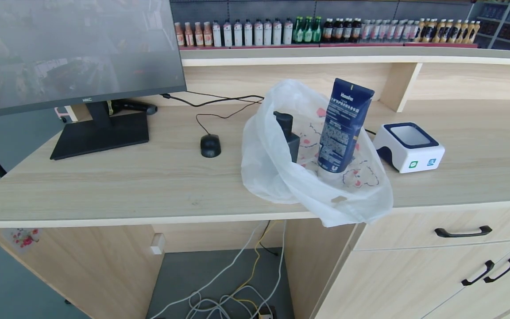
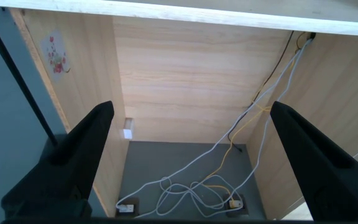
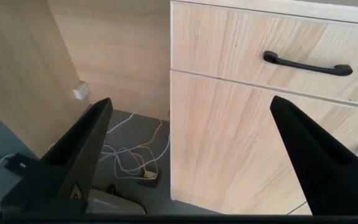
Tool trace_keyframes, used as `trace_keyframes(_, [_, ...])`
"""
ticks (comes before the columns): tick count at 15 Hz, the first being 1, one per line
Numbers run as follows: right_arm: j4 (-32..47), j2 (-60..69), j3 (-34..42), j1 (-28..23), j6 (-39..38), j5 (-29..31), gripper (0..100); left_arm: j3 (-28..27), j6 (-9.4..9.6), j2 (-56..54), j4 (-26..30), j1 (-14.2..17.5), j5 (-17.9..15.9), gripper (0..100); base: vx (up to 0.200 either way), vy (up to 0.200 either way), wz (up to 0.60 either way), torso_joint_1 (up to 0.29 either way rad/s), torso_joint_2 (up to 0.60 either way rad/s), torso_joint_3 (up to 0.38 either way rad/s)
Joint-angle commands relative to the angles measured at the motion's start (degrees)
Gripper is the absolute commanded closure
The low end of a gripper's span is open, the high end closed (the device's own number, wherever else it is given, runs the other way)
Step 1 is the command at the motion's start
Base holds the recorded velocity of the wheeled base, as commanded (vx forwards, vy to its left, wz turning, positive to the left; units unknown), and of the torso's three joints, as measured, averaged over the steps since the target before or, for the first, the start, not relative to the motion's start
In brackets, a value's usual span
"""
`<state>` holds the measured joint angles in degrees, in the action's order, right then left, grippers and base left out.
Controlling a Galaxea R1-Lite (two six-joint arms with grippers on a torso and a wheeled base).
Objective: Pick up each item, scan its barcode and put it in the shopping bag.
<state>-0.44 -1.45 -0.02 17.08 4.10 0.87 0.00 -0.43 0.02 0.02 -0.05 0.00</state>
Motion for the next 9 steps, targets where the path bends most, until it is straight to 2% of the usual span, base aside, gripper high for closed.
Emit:
trace_keyframes(1, [0.0,-1.4,0.0,-0.9,-0.3,0.3,0,0.0,-0.01,0.0,0.0,0.0,0.0,0,0.000,0.000,0.00,0.000,0.00,0.000])
trace_keyframes(3, [0.0,-4.3,0.0,-2.9,-0.3,0.3,0,0.0,-0.01,0.0,0.0,0.0,0.0,0,0.000,0.000,0.00,0.000,0.00,0.000])
trace_keyframes(5, [0.0,-5.9,0.0,-12.4,-0.1,0.3,0,0.0,0.34,0.0,0.0,0.0,0.0,0,0.000,0.000,0.00,0.000,0.00,0.000])
trace_keyframes(6, [0.0,-5.7,0.0,-15.1,0.2,0.3,0,0.0,1.75,0.0,0.1,0.0,-0.1,0,0.000,0.000,0.00,0.000,0.00,0.000])
trace_keyframes(9, [0.0,-0.7,0.0,-17.0,-0.1,0.3,0,0.0,1.66,0.0,0.1,0.0,-0.1,0,0.000,0.000,0.00,0.000,0.00,0.000])
